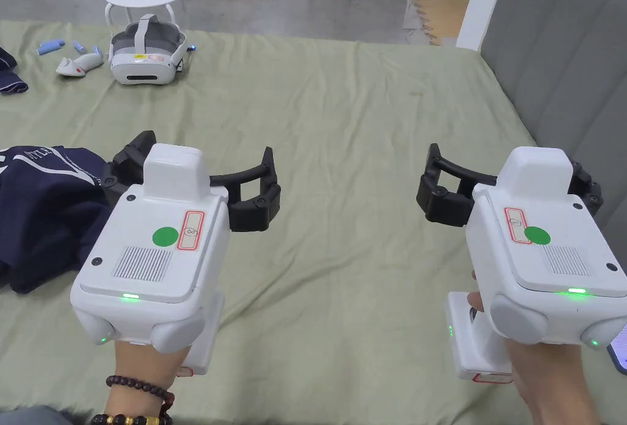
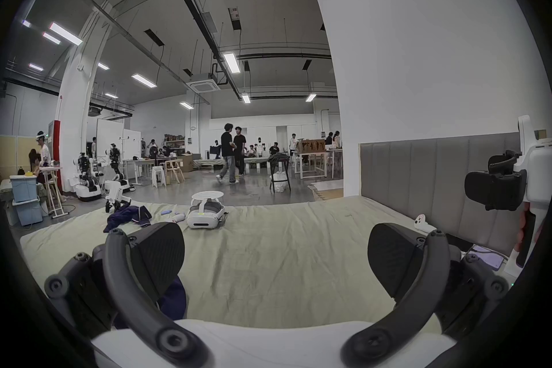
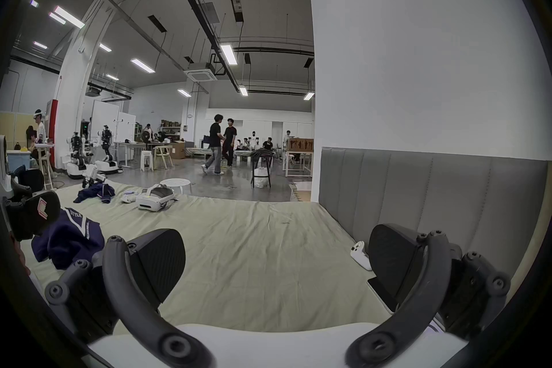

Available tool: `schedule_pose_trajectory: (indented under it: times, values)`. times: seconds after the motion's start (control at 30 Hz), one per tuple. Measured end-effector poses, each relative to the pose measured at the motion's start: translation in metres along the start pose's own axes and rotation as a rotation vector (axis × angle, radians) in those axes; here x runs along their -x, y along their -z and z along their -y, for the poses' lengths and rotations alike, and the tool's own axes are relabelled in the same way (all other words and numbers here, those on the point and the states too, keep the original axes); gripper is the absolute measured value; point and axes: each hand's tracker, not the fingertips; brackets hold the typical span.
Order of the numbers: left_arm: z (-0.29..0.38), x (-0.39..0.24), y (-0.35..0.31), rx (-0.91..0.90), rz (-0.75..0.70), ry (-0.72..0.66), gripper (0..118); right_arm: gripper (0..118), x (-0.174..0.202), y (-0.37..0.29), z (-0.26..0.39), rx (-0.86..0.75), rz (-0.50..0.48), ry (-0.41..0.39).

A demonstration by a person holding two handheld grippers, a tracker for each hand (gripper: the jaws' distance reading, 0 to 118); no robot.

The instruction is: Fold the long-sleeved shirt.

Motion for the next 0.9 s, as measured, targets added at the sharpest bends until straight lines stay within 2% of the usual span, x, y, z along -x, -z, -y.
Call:
schedule_pose_trajectory:
  times: [0.9]
  values:
    - [-0.0032,-0.0019,-0.0034,-0.006,0.002,0.000,111,118,-0.0019,-0.0020,-0.0011,-0.007,0.000,-0.001]
